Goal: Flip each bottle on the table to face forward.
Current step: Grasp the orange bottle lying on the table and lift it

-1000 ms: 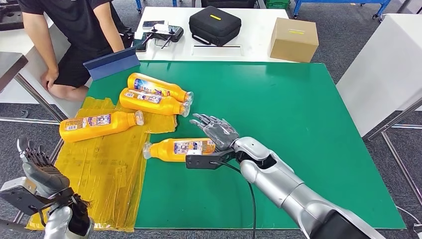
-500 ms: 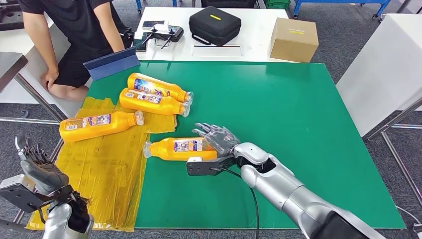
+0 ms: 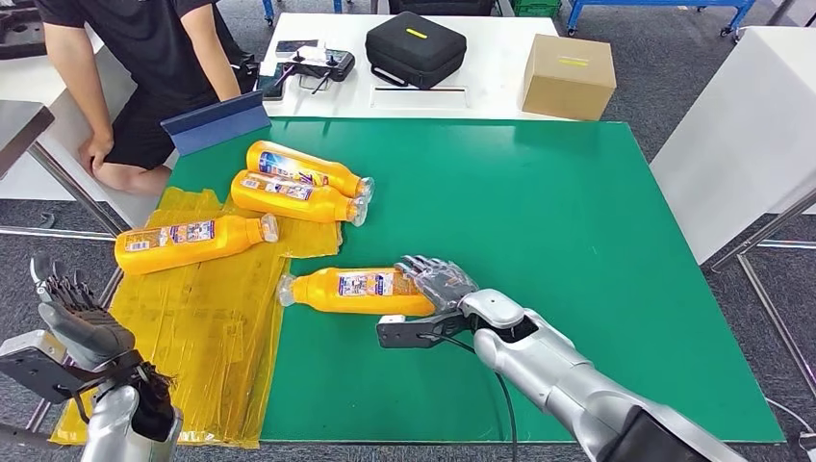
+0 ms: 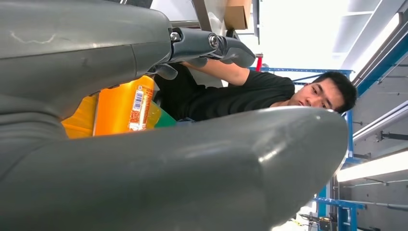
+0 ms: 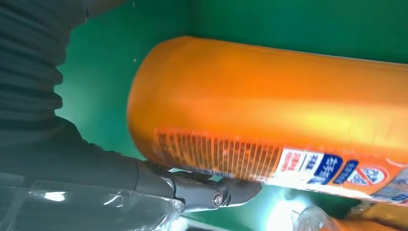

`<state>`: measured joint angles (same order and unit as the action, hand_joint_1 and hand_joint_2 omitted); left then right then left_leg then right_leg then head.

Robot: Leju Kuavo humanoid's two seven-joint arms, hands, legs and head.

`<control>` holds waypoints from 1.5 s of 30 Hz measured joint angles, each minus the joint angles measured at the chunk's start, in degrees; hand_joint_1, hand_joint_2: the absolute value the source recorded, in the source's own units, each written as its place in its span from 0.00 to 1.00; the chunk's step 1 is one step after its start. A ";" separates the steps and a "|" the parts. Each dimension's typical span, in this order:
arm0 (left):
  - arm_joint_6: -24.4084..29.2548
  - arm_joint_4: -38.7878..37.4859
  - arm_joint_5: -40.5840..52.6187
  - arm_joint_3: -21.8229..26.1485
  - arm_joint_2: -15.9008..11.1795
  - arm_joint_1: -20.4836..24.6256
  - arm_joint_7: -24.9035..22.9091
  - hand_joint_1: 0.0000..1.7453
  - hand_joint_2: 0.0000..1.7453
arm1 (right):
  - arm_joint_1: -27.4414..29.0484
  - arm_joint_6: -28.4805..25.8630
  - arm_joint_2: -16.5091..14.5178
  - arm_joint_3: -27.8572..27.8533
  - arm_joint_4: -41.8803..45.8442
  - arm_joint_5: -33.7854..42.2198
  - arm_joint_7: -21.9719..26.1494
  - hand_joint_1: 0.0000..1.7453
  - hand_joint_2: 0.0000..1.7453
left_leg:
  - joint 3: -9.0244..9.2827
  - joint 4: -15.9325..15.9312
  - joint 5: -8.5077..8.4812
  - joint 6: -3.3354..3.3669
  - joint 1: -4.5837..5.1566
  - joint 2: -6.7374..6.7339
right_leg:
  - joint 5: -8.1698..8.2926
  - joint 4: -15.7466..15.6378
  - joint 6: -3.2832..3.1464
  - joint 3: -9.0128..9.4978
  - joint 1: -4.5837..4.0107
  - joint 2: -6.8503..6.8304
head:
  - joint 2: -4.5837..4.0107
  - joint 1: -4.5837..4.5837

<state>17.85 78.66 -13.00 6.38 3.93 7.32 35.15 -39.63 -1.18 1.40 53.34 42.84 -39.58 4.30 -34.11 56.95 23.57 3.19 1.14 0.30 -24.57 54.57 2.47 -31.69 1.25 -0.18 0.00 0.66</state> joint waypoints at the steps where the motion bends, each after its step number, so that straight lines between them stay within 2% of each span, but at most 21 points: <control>1: -0.01 -0.08 -0.02 0.02 0.00 0.04 0.00 0.00 0.00 | -0.03 0.00 -0.02 0.07 -0.40 -0.05 0.03 0.00 1.00 | 0.01 0.00 0.00 0.00 0.00 0.00 | 0.00 0.00 0.00 0.00 0.00 0.00 | 0.00 0.01; 3: -0.02 -0.22 -0.02 0.06 0.00 0.08 0.00 0.00 0.00 | -0.11 0.00 -0.06 0.16 -1.06 -0.13 0.05 0.00 1.00 | 0.01 0.00 0.00 0.00 0.00 0.00 | 0.00 0.00 0.00 0.00 0.00 0.00 | 0.00 0.01; 4: -0.02 -0.28 -0.02 0.07 0.00 0.09 0.00 0.00 0.00 | -0.16 0.00 -0.08 0.20 -1.32 -0.15 0.05 0.21 1.00 | 0.01 0.00 0.00 0.00 0.00 0.00 | 0.00 0.00 0.00 0.00 0.00 0.00 | 0.00 0.01; 7: -0.03 -0.38 -0.02 0.07 0.01 0.15 0.00 0.00 0.00 | -0.29 0.05 -0.16 0.27 -1.94 -0.13 0.06 0.95 1.00 | 0.03 0.00 0.00 0.00 0.00 -0.01 | 0.00 0.00 0.00 0.00 0.00 0.01 | 0.00 0.01; 8: -0.03 -0.41 -0.02 0.07 0.01 0.17 0.00 0.00 0.00 | -0.30 0.08 -0.20 0.27 -2.11 -0.03 0.11 0.99 1.00 | 0.03 0.00 0.00 0.00 0.00 -0.01 | 0.00 0.00 0.00 0.01 0.00 0.01 | 0.00 0.01; 27: -0.73 0.87 -0.51 0.11 0.00 -1.25 -0.30 0.00 0.00 | -0.05 0.26 1.10 0.27 -2.13 0.83 0.91 1.00 1.00 | 0.16 0.00 0.00 0.00 0.00 0.00 | 0.00 -0.01 0.00 0.12 0.00 0.01 | 0.00 -0.01; 41: -7.51 0.38 -6.53 -1.16 0.39 -1.74 -4.61 0.00 0.00 | -0.03 0.13 2.38 -0.34 0.27 3.39 0.31 1.00 1.00 | 0.15 0.00 -0.01 0.01 0.01 0.00 | 0.06 -0.02 -0.08 0.12 0.00 0.01 | 0.00 0.01; 45: -11.80 0.38 -10.80 -2.49 0.97 -2.52 -8.74 0.00 0.00 | 0.28 -0.46 3.24 -1.99 3.04 4.44 -1.35 1.00 1.00 | 0.08 0.01 -0.01 0.01 0.03 -0.01 | 0.07 -0.02 -0.07 0.06 0.01 0.01 | 0.00 0.01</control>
<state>6.05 79.03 -23.80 3.89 4.90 4.79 26.41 -39.35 -1.64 4.64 51.35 45.88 -35.14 2.94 -34.03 56.96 23.56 3.20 1.16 0.29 -24.50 54.55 2.40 -31.63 1.26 -0.17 0.00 0.66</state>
